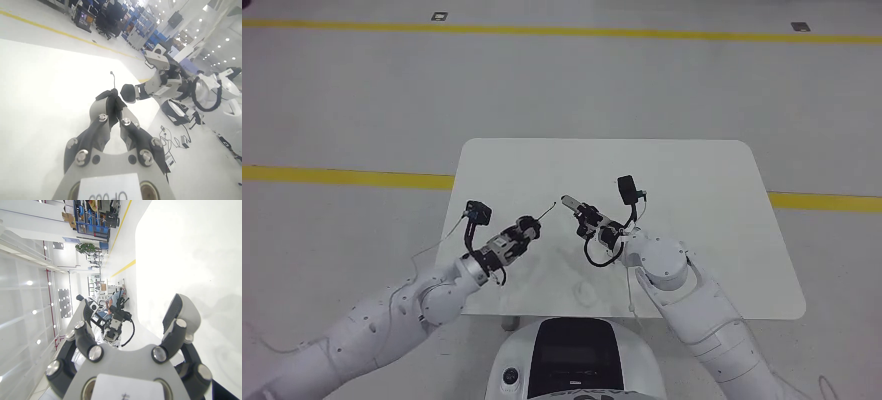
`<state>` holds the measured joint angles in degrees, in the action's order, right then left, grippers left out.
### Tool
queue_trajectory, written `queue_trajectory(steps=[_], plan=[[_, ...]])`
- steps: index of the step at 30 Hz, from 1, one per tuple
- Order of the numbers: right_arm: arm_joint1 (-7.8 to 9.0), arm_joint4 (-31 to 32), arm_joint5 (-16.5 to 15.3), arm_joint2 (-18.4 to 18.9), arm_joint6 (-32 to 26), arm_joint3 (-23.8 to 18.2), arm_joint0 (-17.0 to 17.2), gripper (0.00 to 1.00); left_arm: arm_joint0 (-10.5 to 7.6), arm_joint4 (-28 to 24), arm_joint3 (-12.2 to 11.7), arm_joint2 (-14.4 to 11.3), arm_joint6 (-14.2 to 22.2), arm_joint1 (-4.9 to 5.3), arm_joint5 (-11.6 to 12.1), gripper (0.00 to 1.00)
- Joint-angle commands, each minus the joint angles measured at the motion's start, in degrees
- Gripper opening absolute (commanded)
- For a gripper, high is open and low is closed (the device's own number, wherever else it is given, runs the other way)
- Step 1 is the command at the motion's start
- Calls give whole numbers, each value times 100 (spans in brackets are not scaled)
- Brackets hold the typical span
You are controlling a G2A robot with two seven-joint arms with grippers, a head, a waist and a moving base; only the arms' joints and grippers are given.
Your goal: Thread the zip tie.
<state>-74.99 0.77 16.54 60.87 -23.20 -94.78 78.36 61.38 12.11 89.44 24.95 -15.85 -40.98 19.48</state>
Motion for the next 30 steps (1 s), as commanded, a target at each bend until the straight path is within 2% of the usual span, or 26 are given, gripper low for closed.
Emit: queue_trajectory(steps=[1, 4, 9, 13, 19, 23, 30], plan=[[0, 0, 0, 0, 0, 0, 0, 100, -91, -265, -34, 37, 321, -19, 0, 0], [0, 0, 0, 0, 0, 0, 0, 100, -181, -690, -52, 111, 724, -19, 0, 0], [0, 0, 0, 0, 0, 0, 0, 100, -213, -1304, -99, 329, 1337, 22, 0, 0], [0, 0, 0, 0, 0, 0, 0, 100, -138, -1642, -72, 561, 1845, 44, 0, 0], [0, 0, 0, 0, 0, 0, 0, 100, 96, -2118, 35, 1059, 2770, 30, 0, 0], [0, 0, 0, 0, 0, 0, 0, 100, 301, -2314, 42, 1446, 3337, -32, 0, 0], [0, 0, 0, 0, 0, 0, 0, 100, 596, -2512, -84, 2033, 4375, -268, 0, 0]])
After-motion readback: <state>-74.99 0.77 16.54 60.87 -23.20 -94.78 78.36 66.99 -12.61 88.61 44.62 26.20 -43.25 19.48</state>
